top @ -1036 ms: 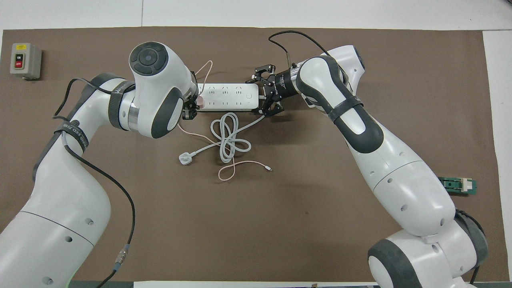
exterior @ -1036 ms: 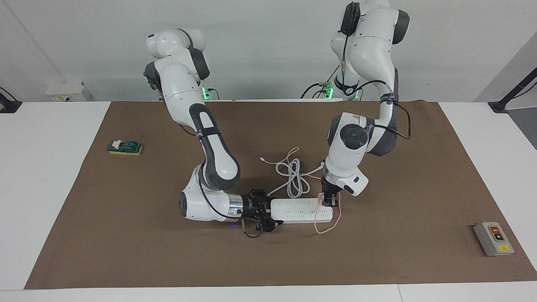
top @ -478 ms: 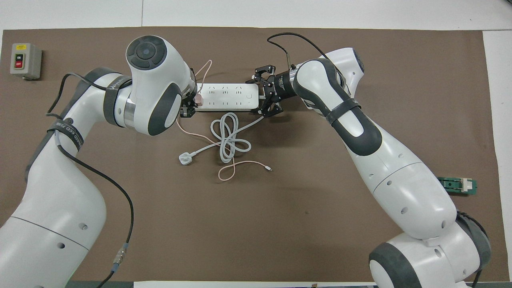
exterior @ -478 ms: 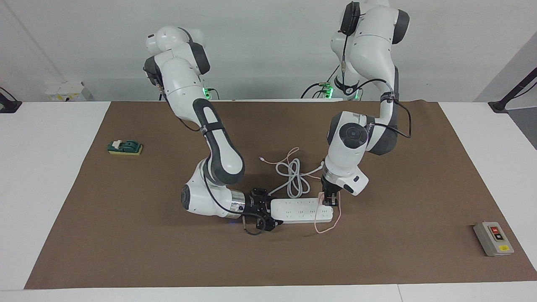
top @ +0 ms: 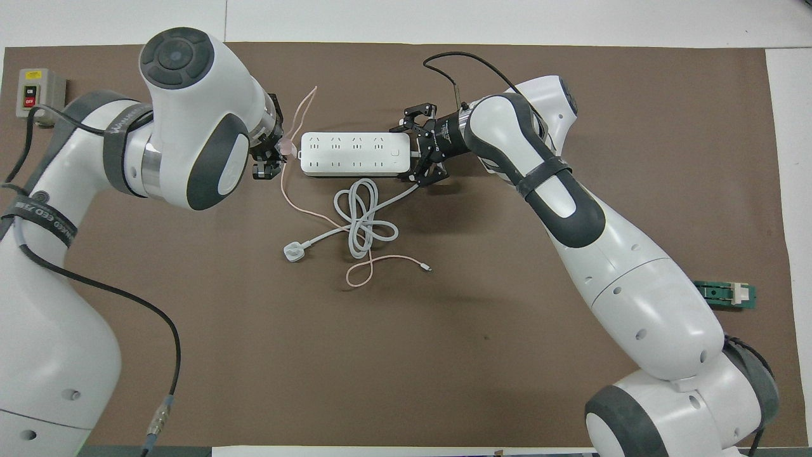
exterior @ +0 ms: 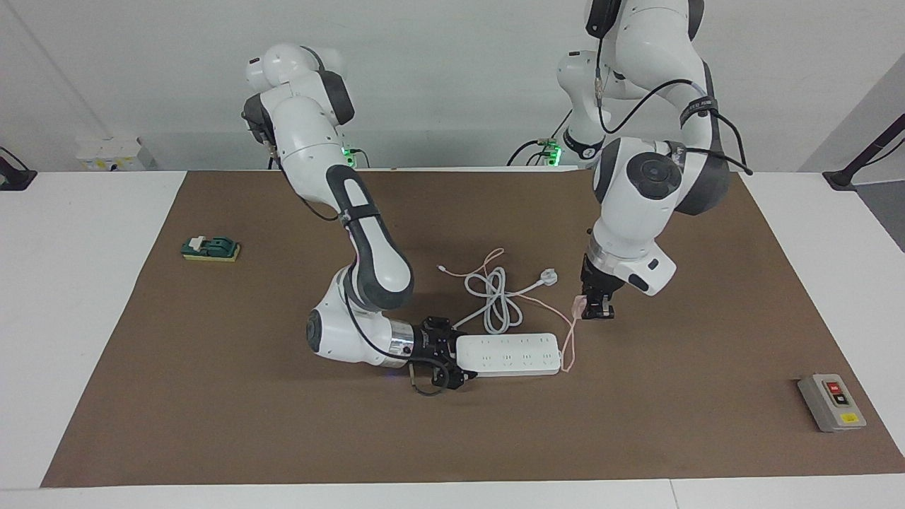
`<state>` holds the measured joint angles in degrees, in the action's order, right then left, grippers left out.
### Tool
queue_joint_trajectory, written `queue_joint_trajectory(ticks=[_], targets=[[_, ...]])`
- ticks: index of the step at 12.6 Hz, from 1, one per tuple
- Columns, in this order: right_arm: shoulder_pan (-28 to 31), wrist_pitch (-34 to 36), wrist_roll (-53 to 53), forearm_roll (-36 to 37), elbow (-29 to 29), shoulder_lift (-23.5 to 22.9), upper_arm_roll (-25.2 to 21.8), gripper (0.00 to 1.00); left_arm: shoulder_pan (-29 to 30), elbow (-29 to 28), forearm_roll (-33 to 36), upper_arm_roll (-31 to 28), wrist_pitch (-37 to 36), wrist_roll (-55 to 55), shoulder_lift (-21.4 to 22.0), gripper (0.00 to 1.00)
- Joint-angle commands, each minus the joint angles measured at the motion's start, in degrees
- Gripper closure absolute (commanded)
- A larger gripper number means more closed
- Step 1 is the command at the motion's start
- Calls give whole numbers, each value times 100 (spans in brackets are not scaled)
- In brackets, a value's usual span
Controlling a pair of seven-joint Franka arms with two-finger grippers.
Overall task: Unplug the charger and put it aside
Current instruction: 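Pull the pink charger out of the strip with the left gripper, then lower the pink charger onto the table and open the left gripper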
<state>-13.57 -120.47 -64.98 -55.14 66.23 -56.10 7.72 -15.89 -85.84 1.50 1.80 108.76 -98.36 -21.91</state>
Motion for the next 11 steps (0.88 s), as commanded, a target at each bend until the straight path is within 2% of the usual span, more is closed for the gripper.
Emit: queue_joint_trajectory(ticks=[1,5,7,9,10,11], targets=[[-252,-724,188,161,-58,-349,-42,46,751,-117,-280,14,-294,1252,266,100],[-208,-653,135,161,-93,-323,-42,39,1842,-502,-299,13,-102,3405,424,100],[-190,-610,-40,214,-102,-200,-121,25,2142,-1106,-299,5,528,4320,608,100],[-120,-155,-199,346,-102,81,-305,8,2336,-1906,-299,5,1380,5235,758,100],[-120,39,-286,355,-58,308,-454,0,2328,-2118,-299,5,1671,5361,759,100],[-111,172,-383,407,20,519,-568,0,2293,-2121,-299,13,1744,5362,741,100]])
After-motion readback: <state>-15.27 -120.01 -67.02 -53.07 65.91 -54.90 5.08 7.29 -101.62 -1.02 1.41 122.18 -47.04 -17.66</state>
